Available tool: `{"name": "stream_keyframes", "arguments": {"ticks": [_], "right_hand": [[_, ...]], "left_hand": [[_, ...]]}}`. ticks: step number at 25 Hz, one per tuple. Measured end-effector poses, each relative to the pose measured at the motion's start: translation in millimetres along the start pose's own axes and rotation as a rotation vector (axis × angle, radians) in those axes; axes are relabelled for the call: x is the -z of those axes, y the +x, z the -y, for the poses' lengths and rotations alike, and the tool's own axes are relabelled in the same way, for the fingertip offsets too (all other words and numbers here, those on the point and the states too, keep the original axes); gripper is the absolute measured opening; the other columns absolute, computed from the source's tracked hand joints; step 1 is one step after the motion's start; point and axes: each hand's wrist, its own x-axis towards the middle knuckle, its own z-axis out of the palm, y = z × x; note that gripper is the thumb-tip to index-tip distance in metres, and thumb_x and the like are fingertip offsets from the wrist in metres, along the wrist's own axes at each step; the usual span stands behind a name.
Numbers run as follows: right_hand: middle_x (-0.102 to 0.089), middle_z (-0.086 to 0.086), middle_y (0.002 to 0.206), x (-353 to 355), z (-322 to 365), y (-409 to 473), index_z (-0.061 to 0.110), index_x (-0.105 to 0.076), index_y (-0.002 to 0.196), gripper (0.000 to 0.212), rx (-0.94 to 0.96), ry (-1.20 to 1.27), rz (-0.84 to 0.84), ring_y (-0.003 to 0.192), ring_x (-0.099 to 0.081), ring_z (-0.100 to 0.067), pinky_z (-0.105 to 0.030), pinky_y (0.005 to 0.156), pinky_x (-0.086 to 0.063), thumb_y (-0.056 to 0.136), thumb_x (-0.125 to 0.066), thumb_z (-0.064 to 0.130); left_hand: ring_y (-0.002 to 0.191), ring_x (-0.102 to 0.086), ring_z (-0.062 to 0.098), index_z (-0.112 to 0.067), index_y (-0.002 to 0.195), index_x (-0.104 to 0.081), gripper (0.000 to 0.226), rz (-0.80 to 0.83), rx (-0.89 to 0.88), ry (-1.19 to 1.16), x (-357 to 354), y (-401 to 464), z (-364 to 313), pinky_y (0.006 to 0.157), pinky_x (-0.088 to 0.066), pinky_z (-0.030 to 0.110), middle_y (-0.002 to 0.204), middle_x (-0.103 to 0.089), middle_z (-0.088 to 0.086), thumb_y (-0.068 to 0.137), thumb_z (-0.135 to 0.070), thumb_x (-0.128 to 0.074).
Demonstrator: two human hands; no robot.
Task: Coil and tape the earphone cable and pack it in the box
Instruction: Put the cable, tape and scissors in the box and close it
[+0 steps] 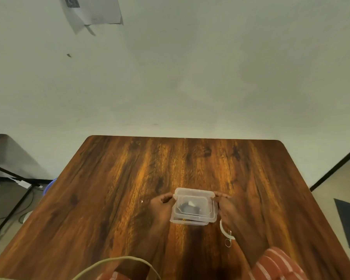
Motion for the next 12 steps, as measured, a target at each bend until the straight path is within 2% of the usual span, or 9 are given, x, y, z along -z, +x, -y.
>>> {"name": "stream_keyframes", "arguments": {"ticks": [4, 8, 10, 12], "right_hand": [[-0.07, -0.009, 0.117, -16, -11, 2, 0.009, -0.062, 0.126, 0.035, 0.107, -0.176, 0.02, 0.096, -0.07, -0.023, -0.03, 0.07, -0.06, 0.091, -0.06, 0.003], [-0.062, -0.009, 0.133, -26, -18, 9, 0.01, -0.05, 0.138, 0.043, 0.158, -0.388, 0.032, 0.113, -0.063, -0.025, -0.035, 0.088, -0.055, 0.095, -0.055, 0.006], [-0.062, -0.007, 0.13, -27, -17, 8, 0.008, -0.051, 0.135, 0.043, 0.206, -0.466, 0.021, 0.112, -0.061, -0.025, -0.036, 0.094, -0.053, 0.093, -0.058, 0.006], [-0.063, -0.003, 0.117, -26, -22, 4, 0.012, -0.057, 0.123, 0.033, 0.173, -0.442, -0.02, 0.103, -0.062, -0.023, -0.036, 0.088, -0.052, 0.091, -0.064, 0.011]], "left_hand": [[0.074, -0.071, 0.005, -0.015, 0.098, -0.078, 0.013, -0.142, -0.045, 0.291, -11, 4, 30, 0.067, -0.062, 0.025, 0.092, -0.078, 0.0, 0.085, -0.013, -0.073], [0.073, -0.068, 0.001, -0.024, 0.094, -0.073, 0.013, -0.057, -0.05, 0.463, -8, 11, 38, 0.064, -0.057, 0.018, 0.086, -0.073, -0.009, 0.095, -0.025, -0.06], [0.075, -0.068, 0.004, -0.024, 0.093, -0.072, 0.014, 0.006, -0.03, 0.532, -4, 18, 44, 0.07, -0.06, 0.023, 0.089, -0.073, -0.007, 0.096, -0.025, -0.058], [0.082, -0.07, 0.005, -0.022, 0.1, -0.072, 0.014, 0.036, -0.036, 0.539, -1, 24, 52, 0.077, -0.061, 0.027, 0.096, -0.075, -0.005, 0.095, -0.023, -0.06]]}}
